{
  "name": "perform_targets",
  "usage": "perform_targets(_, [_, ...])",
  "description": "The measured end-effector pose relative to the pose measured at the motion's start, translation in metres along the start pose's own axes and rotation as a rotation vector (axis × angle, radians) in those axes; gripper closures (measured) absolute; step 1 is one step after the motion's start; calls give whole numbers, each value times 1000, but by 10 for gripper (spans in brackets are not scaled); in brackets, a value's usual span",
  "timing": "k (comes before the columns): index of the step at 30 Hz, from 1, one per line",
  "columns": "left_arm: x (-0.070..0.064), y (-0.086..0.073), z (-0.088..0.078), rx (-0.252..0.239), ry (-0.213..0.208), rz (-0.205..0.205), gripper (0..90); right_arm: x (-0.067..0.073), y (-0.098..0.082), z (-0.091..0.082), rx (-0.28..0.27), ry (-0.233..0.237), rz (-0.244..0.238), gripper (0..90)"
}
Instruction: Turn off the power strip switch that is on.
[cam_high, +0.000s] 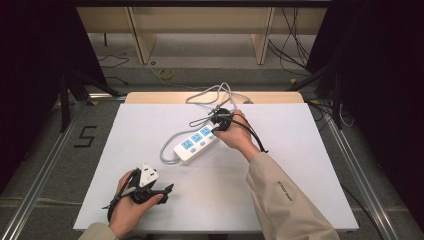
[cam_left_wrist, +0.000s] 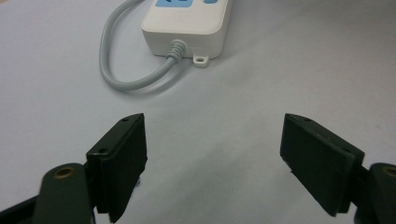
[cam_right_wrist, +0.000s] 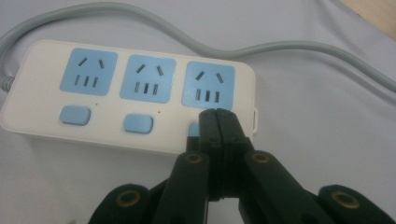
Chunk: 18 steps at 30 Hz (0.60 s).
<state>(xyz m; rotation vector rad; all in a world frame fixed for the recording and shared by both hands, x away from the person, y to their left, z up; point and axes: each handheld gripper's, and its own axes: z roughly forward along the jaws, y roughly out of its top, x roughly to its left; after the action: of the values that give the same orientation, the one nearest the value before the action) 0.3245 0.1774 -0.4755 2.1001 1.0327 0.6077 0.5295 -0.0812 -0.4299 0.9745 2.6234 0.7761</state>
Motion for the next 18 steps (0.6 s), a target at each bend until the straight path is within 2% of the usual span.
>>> perform_targets(18, [0,0,0,-2,-2,2,225,3,3,11,7,10,5,900])
